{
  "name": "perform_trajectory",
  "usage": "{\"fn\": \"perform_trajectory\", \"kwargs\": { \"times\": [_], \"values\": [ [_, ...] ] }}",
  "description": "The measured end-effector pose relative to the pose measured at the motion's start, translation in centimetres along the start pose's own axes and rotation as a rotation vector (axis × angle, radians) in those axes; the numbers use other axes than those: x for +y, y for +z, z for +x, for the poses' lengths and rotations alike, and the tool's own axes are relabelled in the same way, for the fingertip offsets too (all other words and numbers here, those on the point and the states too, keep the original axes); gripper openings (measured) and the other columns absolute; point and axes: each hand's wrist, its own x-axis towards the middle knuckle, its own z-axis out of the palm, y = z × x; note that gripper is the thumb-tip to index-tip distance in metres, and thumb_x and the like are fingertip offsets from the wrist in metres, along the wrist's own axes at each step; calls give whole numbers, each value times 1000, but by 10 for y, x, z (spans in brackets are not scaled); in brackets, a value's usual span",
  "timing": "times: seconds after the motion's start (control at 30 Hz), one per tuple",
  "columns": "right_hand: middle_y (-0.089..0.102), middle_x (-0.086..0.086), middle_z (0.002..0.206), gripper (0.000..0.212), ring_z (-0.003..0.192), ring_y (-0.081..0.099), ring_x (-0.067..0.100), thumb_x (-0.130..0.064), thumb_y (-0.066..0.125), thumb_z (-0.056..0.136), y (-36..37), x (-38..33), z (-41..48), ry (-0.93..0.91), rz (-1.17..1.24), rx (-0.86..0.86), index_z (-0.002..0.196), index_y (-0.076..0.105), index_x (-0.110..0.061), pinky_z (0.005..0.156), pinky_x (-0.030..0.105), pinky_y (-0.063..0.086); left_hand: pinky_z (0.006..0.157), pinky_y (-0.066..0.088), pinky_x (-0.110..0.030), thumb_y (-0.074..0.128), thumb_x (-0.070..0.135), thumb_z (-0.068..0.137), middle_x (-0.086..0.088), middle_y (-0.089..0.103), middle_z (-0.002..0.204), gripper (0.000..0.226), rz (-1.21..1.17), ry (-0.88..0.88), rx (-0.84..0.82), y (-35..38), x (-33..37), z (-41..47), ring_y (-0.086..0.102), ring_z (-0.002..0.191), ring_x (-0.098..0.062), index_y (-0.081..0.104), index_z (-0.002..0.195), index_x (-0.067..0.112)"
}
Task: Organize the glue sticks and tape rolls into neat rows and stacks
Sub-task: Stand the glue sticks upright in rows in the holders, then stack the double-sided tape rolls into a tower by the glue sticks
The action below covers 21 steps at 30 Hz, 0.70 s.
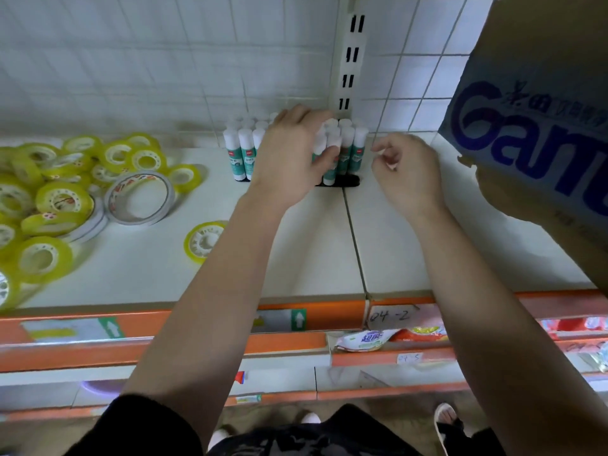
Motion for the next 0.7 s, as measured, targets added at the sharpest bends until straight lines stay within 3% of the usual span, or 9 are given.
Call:
{"fn": "perform_trajectory", "kwargs": {
  "times": [0.1,0.2,0.3,0.4,0.53,0.63,0.7],
  "values": [
    [61,2,95,21,82,54,12,-8,58,85,0,-26,1,-101,20,51,100,70,-15,79,24,45,82,49,-43,61,29,86,-11,64,103,34,18,-15,97,-22,-10,-15,60,94,-33,68,113,11],
    [62,4,96,20,88,60,24,-8,58,82,10,-55,1,-183,45,79,97,70,-12,78,34,49,79,50,-41,61,30,88,-9,65,100,28,58,-52,165,-47,-27,-30,61,89,-32,71,107,11],
    [56,-8,89,17,83,60,24,-9,56,82,27,-91,-3,-273,125,92,92,70,-11,72,31,47,79,49,-43,61,31,87,-9,65,98,28,127,-86,164,-75,-44,-45,61,88,-33,71,105,12],
    [55,-10,90,19,79,56,15,-11,55,81,51,-125,-8,-337,172,32,93,70,-11,72,23,41,81,50,-46,60,35,87,-9,66,101,32,195,-136,170,-103,-62,-64,61,92,-34,70,107,13],
    [67,3,93,21,77,58,15,-16,56,81,88,-167,-19,-333,239,-75,97,70,-13,72,21,46,80,52,-47,60,38,86,-7,67,102,34,227,-191,154,-140,-91,-94,63,94,-33,70,109,14],
    [67,4,91,20,74,57,13,-14,59,81,118,-203,-29,-349,244,-105,97,70,-12,73,6,40,79,52,-48,59,39,85,-7,68,99,36,244,-213,145,-172,-119,-116,64,92,-33,70,109,15],
    [65,3,91,20,75,58,13,-14,60,81,139,-227,-35,-333,281,-138,98,70,-12,75,15,48,80,52,-48,58,40,86,-7,68,100,38,243,-235,143,-193,-137,-130,64,94,-33,70,111,15]
  ]
}}
